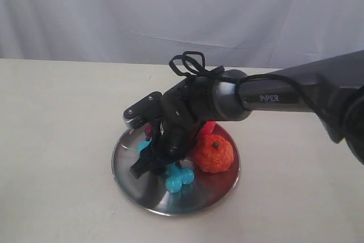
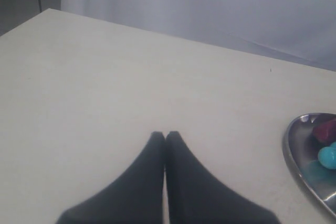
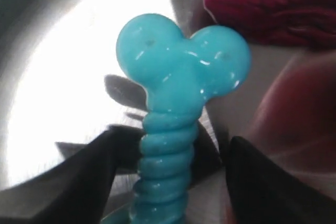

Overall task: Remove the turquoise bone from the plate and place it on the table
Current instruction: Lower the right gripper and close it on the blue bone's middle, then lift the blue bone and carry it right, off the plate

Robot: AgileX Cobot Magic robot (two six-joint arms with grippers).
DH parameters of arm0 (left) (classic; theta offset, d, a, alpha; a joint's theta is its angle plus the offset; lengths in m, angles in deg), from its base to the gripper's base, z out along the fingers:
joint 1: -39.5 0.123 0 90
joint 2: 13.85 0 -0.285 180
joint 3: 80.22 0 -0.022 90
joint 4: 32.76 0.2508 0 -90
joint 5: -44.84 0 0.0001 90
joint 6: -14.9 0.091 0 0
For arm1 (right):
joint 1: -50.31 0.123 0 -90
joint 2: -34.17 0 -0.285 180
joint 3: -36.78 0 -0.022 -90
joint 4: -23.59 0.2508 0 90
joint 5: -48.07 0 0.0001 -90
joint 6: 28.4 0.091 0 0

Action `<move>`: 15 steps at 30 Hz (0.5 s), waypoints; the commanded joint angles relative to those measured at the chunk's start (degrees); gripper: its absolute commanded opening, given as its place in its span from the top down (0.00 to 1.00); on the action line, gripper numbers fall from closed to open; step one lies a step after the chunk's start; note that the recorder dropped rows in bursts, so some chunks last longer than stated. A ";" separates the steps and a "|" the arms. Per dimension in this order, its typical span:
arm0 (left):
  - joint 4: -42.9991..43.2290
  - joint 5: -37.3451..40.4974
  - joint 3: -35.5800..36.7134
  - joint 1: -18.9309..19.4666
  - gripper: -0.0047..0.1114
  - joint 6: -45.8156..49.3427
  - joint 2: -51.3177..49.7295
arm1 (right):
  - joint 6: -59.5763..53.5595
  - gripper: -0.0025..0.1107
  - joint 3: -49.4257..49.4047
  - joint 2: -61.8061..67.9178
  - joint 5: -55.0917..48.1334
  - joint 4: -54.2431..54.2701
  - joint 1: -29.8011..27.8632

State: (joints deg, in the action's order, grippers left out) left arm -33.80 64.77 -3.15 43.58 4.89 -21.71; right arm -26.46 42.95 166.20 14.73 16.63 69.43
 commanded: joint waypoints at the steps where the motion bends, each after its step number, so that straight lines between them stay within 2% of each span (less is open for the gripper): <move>1: -0.19 -0.31 0.15 -0.30 0.96 -0.11 0.07 | 0.38 0.59 0.22 0.00 0.49 -0.69 -0.31; 3: -0.19 -0.31 0.15 -0.30 0.96 -0.11 0.07 | 0.38 0.67 0.22 0.00 0.46 -0.69 -0.31; 8: -0.19 -0.31 0.15 -0.30 0.96 -0.11 0.07 | 0.38 0.96 1.03 -0.11 -0.08 -0.69 -0.31; 15: -0.19 -0.31 0.15 -0.30 0.96 -0.11 0.07 | 1.90 0.98 4.23 -2.42 -2.42 -0.02 -0.09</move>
State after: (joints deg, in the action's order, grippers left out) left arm -33.80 64.77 -3.15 43.58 4.89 -21.71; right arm -25.31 45.44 166.00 13.38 16.63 69.43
